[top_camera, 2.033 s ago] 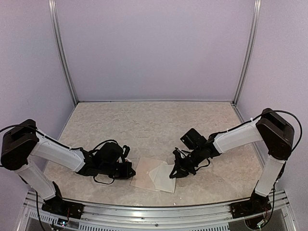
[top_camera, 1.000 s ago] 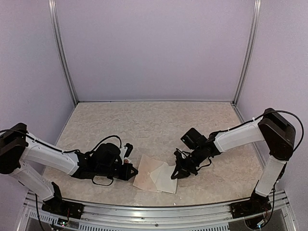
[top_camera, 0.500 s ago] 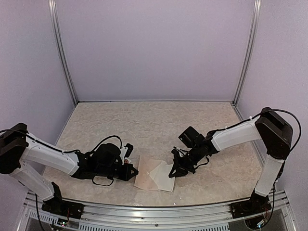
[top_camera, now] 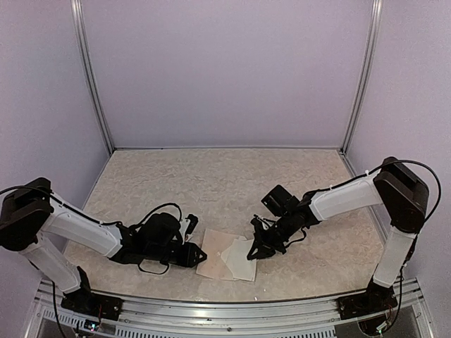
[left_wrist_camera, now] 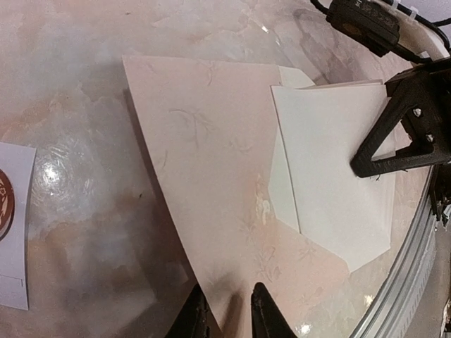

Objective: Place the letter into the envelope and seal it

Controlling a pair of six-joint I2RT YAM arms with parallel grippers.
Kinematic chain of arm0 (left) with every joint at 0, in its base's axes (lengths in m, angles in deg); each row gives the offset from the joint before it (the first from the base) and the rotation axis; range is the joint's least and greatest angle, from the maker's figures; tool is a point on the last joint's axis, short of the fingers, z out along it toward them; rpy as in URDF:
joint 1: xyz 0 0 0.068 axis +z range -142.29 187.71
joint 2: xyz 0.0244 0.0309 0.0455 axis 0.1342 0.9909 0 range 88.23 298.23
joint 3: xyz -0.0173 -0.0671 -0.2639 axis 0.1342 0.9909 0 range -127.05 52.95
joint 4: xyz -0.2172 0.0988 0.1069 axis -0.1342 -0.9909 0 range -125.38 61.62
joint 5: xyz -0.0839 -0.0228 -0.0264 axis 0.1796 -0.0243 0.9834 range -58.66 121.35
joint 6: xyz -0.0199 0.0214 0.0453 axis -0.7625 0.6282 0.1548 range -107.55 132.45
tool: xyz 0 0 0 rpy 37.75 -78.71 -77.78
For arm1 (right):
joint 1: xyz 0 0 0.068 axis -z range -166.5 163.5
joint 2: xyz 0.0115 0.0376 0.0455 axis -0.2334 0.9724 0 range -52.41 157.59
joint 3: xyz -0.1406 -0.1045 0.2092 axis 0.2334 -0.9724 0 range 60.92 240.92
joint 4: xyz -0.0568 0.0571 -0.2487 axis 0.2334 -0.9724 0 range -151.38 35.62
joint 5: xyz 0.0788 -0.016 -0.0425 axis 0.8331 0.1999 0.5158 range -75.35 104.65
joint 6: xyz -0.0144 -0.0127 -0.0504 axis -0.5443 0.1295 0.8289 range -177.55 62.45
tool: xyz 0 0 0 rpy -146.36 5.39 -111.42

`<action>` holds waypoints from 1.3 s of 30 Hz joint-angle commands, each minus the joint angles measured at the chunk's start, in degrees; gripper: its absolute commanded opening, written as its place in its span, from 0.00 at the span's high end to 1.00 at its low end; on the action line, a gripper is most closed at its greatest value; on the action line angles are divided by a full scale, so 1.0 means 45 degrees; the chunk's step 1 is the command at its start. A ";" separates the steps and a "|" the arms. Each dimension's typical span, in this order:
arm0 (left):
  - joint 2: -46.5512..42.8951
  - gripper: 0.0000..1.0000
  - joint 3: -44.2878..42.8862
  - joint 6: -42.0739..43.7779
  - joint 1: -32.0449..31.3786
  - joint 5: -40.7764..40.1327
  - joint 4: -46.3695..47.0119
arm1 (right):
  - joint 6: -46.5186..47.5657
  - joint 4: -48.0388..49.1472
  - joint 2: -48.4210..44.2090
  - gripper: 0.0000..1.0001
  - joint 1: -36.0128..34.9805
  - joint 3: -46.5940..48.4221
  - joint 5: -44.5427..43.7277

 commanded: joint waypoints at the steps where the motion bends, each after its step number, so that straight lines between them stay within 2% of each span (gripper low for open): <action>1: 0.0193 0.76 0.0175 -0.0011 0.0093 0.0343 0.0723 | 0.0202 -0.0212 0.0046 1.00 0.0053 0.0153 0.0064; 7: 0.0412 0.63 0.0113 0.0045 0.0462 0.1104 0.1539 | 0.0432 -0.0158 0.0104 1.00 0.0030 0.0219 0.0230; 14: 0.1187 0.62 -0.0563 0.0261 0.0646 0.1739 0.2055 | 0.0837 -0.0142 0.0032 1.00 -0.0004 0.0336 0.0372; 16: 0.1620 0.67 -0.0798 0.0287 0.0718 0.1927 0.2155 | 0.0965 -0.0227 -0.0071 1.00 -0.0036 0.0443 0.0302; 20: 0.1957 0.97 -0.1216 0.0498 0.0743 0.1811 0.1851 | 0.0935 -0.0360 -0.0636 1.00 -0.0047 0.0376 -0.0220; 21: 0.1913 1.00 -0.1208 0.0539 0.0732 0.1713 0.1786 | 0.0867 -0.0361 -0.0805 1.00 -0.0058 0.0306 -0.0305; 31: 0.0513 1.00 0.0083 0.0578 0.0390 0.1097 0.2651 | -0.0045 -0.0500 -0.2512 1.00 0.0184 -0.1367 -0.0736; 39: -0.0216 1.00 0.0478 0.1054 0.0107 0.0682 0.2645 | -0.0437 -0.0335 -0.2863 1.00 0.0198 -0.1898 -0.0667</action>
